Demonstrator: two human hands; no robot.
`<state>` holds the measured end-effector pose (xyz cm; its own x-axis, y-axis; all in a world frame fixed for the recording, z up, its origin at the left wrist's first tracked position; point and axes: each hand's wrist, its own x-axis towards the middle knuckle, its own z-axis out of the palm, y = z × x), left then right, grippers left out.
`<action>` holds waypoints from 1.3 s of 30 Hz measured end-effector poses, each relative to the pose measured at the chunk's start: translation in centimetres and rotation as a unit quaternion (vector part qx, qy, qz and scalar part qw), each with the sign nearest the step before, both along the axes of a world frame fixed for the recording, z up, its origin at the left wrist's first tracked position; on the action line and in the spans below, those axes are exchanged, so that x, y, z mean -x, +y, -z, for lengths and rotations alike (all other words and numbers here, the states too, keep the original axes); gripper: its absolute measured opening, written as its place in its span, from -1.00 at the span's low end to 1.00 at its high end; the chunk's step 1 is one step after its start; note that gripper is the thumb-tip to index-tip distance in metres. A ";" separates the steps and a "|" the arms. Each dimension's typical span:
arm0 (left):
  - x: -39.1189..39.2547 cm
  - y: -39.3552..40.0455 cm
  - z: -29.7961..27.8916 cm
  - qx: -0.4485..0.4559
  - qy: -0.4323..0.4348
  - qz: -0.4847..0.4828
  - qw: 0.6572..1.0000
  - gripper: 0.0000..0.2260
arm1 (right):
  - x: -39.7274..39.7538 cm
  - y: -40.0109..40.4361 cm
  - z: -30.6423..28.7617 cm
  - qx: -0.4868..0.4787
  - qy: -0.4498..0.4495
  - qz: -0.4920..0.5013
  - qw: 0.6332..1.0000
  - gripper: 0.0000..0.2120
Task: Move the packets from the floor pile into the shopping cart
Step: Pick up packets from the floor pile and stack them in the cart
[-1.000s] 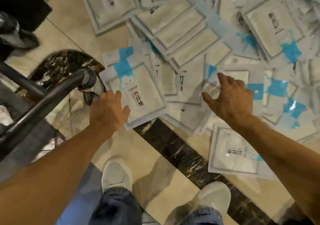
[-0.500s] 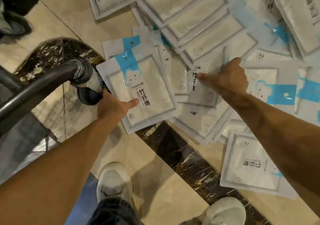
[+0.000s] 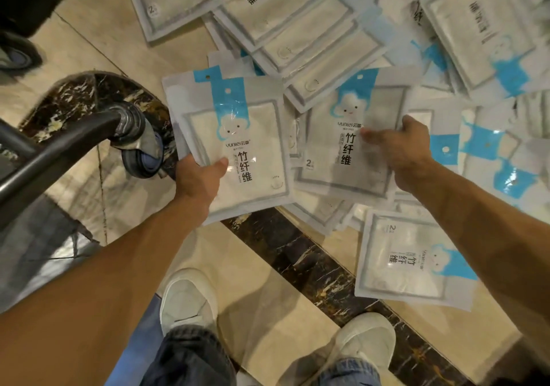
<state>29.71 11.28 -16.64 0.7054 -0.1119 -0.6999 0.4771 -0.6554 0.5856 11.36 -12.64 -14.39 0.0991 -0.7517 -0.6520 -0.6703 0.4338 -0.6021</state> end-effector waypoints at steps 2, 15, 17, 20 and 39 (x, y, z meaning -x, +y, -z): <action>0.0 -0.7 -1.5 0.015 -0.007 0.012 1.000 -0.68 | 1.4 -0.2 -1.8 -0.014 -0.031 0.017 0.999 -0.71; -2.4 -5.4 -19.1 0.085 -0.010 0.057 0.995 -0.65 | 6.2 -4.6 -19.3 -0.087 -0.158 0.097 0.979 -0.73; -3.0 -7.6 -23.7 0.115 -0.013 0.065 0.991 -0.63 | 6.3 -5.5 -24.1 -0.083 -0.169 0.089 0.978 -0.76; -4.2 -11.2 -33.0 0.142 -0.020 0.069 0.987 -0.63 | 6.0 -7.2 -33.2 -0.065 -0.198 0.080 0.975 -0.80; -10.8 -11.5 -89.9 0.291 -0.146 0.082 0.942 -0.67 | -2.3 -7.9 -92.3 0.055 -0.340 -0.005 0.939 -0.76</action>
<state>40.54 -0.21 73.30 0.7980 -0.5410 -0.2654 0.1605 -0.2336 0.9590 13.70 -20.56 77.88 0.4714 -0.8081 -0.3531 -0.1173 0.3394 -0.9333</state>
